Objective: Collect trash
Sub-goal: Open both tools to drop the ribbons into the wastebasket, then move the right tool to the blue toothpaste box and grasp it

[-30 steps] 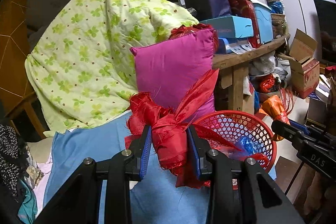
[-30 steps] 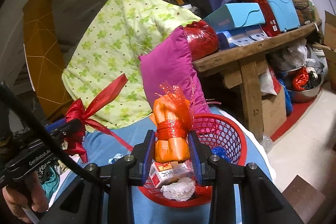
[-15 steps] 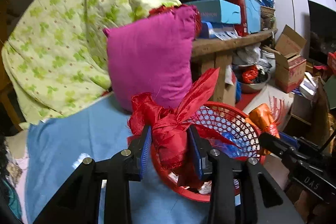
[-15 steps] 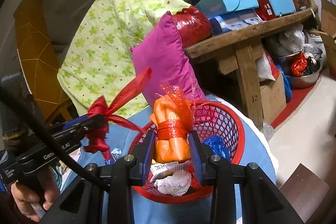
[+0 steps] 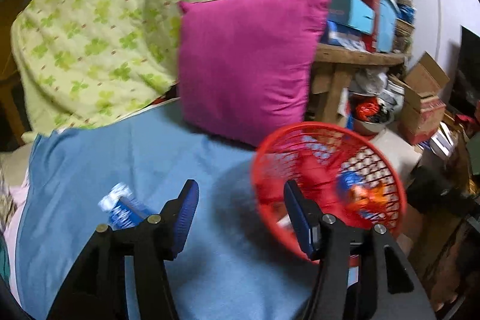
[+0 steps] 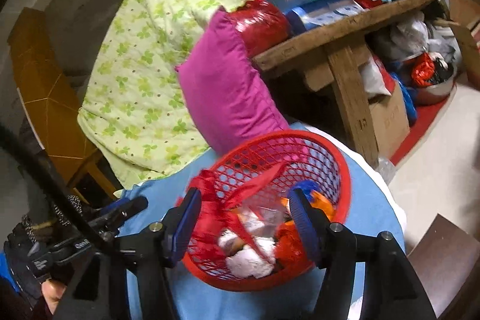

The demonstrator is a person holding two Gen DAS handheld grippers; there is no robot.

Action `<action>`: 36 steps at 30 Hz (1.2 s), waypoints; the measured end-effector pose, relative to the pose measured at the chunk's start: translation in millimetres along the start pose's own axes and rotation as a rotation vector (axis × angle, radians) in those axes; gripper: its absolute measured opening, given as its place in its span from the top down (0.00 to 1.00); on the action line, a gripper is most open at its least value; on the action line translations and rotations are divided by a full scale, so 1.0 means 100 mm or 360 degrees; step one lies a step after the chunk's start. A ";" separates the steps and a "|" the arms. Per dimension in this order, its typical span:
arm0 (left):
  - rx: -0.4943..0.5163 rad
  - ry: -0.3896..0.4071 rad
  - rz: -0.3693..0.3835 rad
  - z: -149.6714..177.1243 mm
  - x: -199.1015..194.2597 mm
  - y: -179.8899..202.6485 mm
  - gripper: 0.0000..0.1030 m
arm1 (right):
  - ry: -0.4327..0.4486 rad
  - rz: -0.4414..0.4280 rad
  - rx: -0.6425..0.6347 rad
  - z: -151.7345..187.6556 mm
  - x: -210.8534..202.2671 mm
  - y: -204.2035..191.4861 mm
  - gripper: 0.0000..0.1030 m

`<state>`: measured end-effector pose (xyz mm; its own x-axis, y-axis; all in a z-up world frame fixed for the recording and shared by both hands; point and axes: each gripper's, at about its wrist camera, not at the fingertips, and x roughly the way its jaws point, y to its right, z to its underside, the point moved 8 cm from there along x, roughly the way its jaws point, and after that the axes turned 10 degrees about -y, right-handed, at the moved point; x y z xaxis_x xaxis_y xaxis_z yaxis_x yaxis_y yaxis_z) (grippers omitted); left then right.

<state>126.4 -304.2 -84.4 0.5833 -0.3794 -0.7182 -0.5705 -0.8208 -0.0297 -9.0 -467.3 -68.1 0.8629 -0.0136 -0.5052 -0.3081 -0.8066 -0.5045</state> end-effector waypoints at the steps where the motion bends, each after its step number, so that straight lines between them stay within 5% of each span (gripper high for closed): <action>1: -0.0025 -0.0002 -0.0031 0.04 0.00 -0.12 0.42 | 0.0012 -0.0002 -0.0026 -0.01 -0.01 -0.06 0.37; 9: -0.0357 -0.0109 -0.0352 0.78 -0.03 -1.54 0.42 | 0.0040 -0.0094 -0.0323 0.08 0.01 -0.78 0.37; 17: -0.0578 -0.0161 -0.0659 1.46 -0.17 -2.61 0.42 | -0.0124 -0.0207 -0.0586 0.50 0.40 -1.61 0.37; 25: -0.0632 -0.0199 -0.0696 1.81 -0.05 -2.94 0.42 | -0.0427 -0.0205 -0.0799 1.11 1.02 -2.11 0.36; 36: -0.0750 -0.0240 -0.0678 1.95 0.16 -3.16 0.42 | -0.0676 -0.0049 -0.0868 1.44 1.72 -2.05 0.36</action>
<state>203.0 32.3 -222.5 0.5953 0.0565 -0.8015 0.0273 -0.9984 -0.0501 145.2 -219.5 -152.5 0.6019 0.1572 -0.7829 0.0559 -0.9863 -0.1550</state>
